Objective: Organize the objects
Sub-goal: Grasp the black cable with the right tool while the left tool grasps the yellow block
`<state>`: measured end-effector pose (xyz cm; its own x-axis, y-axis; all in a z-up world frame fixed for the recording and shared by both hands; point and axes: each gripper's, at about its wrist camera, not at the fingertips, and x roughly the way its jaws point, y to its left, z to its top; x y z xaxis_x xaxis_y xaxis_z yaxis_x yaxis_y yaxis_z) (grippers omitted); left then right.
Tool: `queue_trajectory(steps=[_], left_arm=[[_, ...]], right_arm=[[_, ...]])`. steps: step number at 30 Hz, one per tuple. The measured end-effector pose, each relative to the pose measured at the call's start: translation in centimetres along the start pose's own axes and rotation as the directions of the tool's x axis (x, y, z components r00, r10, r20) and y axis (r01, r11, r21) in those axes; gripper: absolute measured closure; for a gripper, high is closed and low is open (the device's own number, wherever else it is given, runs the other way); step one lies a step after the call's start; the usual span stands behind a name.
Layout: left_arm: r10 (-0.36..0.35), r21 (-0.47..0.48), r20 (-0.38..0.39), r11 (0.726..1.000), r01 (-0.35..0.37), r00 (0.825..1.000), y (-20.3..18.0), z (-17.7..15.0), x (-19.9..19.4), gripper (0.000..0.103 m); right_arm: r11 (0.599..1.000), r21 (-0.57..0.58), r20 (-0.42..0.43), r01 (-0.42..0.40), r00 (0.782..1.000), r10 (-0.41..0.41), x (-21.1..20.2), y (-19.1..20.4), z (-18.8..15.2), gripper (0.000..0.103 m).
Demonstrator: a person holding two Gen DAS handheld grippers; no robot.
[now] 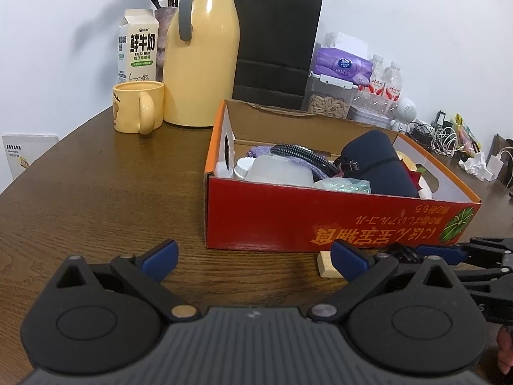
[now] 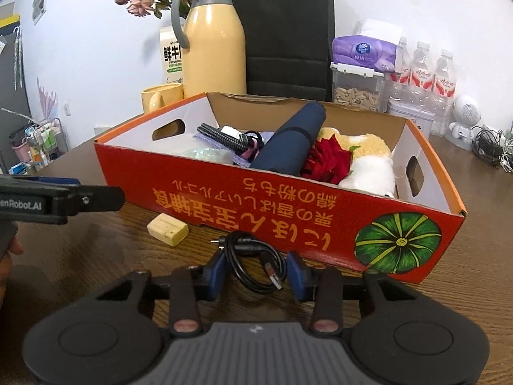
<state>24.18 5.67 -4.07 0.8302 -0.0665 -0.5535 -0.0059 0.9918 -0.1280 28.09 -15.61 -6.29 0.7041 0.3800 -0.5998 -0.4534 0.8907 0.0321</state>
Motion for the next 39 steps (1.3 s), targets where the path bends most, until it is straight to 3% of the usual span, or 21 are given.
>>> queue_trajectory(steps=[11,24,29,33,36,39], left_arm=[[0.024,0.030,-0.033,0.999,-0.023,0.999,-1.4,-0.1,0.8,0.000],[0.039,0.113,-0.079,0.993,-0.030,0.996,-6.7,-0.4,3.3,0.001],[0.042,0.137,-0.089,0.990,-0.030,0.995,-7.9,-0.7,3.7,0.012],[0.054,0.145,-0.093,0.989,-0.040,0.994,-8.2,-0.9,3.8,0.036],[0.051,0.141,-0.080,0.989,-0.040,0.995,-8.2,-0.9,3.5,0.068],[0.048,0.135,-0.077,0.990,-0.038,0.996,-8.3,-1.0,3.2,0.072]], right_arm=[[1.000,0.025,0.068,-0.001,0.998,0.000,-1.9,-0.9,-0.3,0.064],[0.996,0.088,0.116,0.025,0.993,-0.036,-4.2,-4.2,-1.4,0.064],[0.997,0.075,0.125,0.019,0.992,-0.028,-4.3,-4.0,-1.5,0.064],[0.997,0.071,0.128,0.020,0.991,-0.029,-4.4,-3.8,-1.5,0.064],[0.998,0.066,0.125,0.020,0.992,-0.028,-4.3,-3.7,-1.6,0.064],[0.998,0.060,0.121,0.024,0.992,-0.031,-4.2,-3.5,-1.6,0.064]])
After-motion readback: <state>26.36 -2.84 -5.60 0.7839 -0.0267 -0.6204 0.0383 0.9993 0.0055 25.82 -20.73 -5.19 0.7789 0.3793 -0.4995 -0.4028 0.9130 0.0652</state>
